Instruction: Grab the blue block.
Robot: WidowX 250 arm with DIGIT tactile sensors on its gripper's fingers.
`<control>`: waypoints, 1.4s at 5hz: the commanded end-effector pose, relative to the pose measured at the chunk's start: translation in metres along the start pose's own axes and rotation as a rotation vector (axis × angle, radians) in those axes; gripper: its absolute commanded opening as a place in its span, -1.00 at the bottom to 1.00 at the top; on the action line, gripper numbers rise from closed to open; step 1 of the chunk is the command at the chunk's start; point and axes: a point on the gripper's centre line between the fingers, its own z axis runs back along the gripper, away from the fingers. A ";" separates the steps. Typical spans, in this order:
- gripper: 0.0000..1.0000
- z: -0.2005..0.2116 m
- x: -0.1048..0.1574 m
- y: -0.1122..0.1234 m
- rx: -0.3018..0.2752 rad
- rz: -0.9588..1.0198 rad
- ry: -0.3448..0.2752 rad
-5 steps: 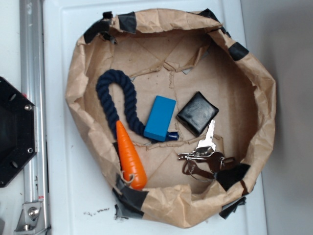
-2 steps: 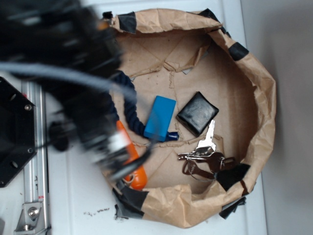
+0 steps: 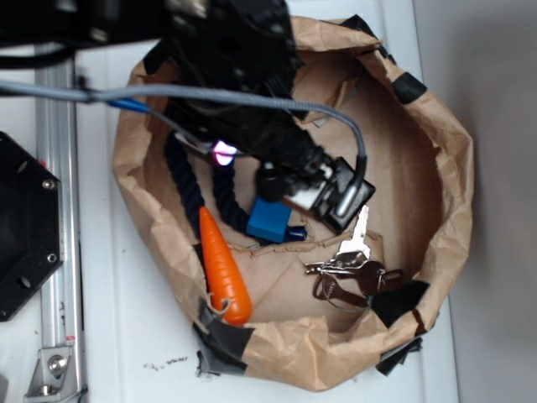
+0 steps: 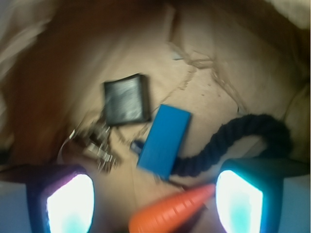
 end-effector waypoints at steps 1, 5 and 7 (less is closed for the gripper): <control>0.78 -0.072 0.001 0.014 0.106 0.033 0.058; -1.00 0.024 -0.011 -0.004 0.115 -0.597 0.002; -1.00 0.122 -0.004 -0.016 0.200 -0.962 -0.052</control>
